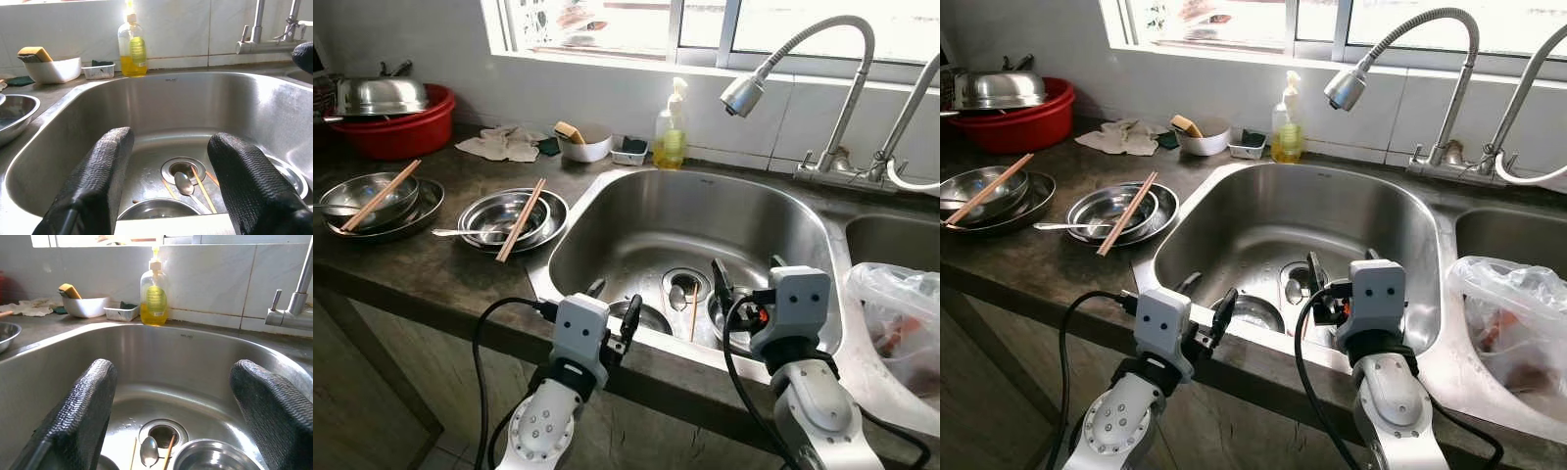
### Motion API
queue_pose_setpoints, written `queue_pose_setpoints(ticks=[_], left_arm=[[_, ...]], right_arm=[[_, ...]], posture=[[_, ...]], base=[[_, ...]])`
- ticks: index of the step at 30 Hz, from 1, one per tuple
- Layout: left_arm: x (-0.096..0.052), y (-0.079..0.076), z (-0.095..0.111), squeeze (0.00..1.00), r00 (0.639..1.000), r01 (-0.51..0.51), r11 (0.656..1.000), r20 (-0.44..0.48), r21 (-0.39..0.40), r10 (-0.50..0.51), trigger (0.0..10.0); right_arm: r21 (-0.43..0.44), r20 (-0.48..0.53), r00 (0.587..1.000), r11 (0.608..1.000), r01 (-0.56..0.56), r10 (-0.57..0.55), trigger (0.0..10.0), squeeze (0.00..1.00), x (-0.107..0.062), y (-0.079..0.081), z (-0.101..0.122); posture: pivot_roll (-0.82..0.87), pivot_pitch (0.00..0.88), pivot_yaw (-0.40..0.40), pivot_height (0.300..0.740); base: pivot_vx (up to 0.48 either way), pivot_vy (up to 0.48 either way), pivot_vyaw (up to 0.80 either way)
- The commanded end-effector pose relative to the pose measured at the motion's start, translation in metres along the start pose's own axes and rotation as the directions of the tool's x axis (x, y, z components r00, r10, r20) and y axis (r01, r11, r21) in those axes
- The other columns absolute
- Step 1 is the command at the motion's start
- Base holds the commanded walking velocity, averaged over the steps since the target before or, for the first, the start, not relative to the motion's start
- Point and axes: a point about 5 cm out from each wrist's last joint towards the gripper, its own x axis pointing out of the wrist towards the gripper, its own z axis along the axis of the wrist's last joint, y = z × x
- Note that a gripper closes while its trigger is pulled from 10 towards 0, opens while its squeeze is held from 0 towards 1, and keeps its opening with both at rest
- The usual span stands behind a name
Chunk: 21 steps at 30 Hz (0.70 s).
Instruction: Kitchen organization
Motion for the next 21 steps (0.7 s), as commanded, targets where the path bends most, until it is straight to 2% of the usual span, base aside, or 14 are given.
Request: queue_pose_setpoints(ticks=[1,6,21], left_arm=[[-0.0013,0.0014,0.0028,0.0,1.0,-0.013,1.0,0.002,0.005,0.013,10.0],[-0.0037,0.0027,0.0003,0.0,1.0,-0.009,1.0,-0.011,0.007,0.009,10.0],[-0.0046,0.0021,-0.0012,0.0,1.0,-0.001,1.0,-0.019,0.008,0.001,10.0]], right_arm=[[0.007,0.029,1.0,1.0,-0.006,0.006,10.0,0.0,0.0013,0.0028,0.0058],[0.007,0.027,1.0,1.0,-0.016,0.016,10.0,0.0,0.0019,0.0047,0.0052],[0.01,0.02,1.0,1.0,-0.021,0.02,10.0,0.0,0.0069,0.0082,0.0038]], posture=[[0.07,0.0,-0.035,0.74],[0.07,0.0,-0.032,0.74],[0.08,0.0,-0.024,0.74]], base=[[0.0,0.0,0.0],[0.0,0.0,0.0],[-0.274,0.0,0.0]])
